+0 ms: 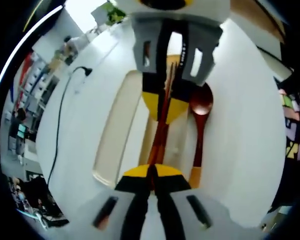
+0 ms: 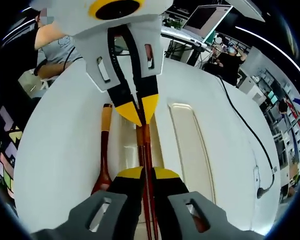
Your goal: Arrange the utensils inside the cutlery case until each visible utensil rests in its matching compartment.
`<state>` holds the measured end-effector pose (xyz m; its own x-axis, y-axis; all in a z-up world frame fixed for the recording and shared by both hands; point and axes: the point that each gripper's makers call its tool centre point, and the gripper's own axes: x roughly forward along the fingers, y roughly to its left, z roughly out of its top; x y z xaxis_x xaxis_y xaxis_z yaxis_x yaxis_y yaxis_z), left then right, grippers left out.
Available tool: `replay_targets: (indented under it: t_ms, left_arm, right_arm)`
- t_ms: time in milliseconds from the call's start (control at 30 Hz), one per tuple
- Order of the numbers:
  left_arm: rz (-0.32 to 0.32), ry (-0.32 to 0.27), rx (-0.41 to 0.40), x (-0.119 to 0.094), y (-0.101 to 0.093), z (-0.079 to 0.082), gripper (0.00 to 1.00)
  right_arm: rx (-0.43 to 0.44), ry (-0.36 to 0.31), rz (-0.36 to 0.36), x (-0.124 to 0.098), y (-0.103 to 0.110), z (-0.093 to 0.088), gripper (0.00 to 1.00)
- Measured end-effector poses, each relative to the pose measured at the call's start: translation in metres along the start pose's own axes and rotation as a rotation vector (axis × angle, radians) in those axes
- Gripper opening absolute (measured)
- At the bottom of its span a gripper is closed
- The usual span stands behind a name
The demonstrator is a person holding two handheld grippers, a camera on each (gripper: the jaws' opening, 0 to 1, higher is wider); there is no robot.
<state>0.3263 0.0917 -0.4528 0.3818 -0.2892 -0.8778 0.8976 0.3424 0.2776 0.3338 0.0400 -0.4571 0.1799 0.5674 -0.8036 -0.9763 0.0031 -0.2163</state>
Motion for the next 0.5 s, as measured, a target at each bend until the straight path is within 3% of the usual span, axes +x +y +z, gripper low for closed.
replay_targets:
  t_ms: [500]
  left_arm:
    - [0.001,-0.011,-0.021,0.0028,0.0003,-0.0009,0.01]
  right_arm:
    - [-0.002,0.001,-0.001,-0.0011,0.0011,-0.0015,0.07]
